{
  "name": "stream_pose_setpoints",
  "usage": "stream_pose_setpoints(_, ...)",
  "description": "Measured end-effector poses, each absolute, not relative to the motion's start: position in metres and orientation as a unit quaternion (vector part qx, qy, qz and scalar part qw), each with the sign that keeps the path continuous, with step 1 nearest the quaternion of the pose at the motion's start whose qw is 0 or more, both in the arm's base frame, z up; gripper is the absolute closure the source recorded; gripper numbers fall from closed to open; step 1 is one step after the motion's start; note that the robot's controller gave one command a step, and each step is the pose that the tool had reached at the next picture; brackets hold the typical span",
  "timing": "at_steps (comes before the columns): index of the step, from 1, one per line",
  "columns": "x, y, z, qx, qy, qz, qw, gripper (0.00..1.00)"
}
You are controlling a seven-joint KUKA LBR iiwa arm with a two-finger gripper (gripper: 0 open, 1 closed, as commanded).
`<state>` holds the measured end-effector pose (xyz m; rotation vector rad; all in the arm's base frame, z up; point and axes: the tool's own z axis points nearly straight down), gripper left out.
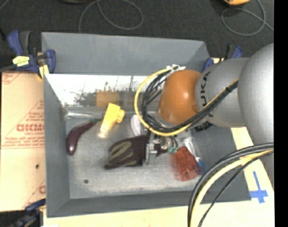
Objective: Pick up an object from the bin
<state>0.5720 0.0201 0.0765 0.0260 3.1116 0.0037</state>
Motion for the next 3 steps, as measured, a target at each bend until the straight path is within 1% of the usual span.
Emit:
stream_pose_setpoints(1,0.5671,0.019,0.0793,0.025,1.0,0.003,0.016,1.0)
stream_pose_setpoints(2,0.5671,0.019,0.0793,0.025,1.0,0.003,0.016,1.0)
stream_pose_setpoints(3,0.5654,0.0189,0.0843,0.025,1.0,0.003,0.014,1.0)
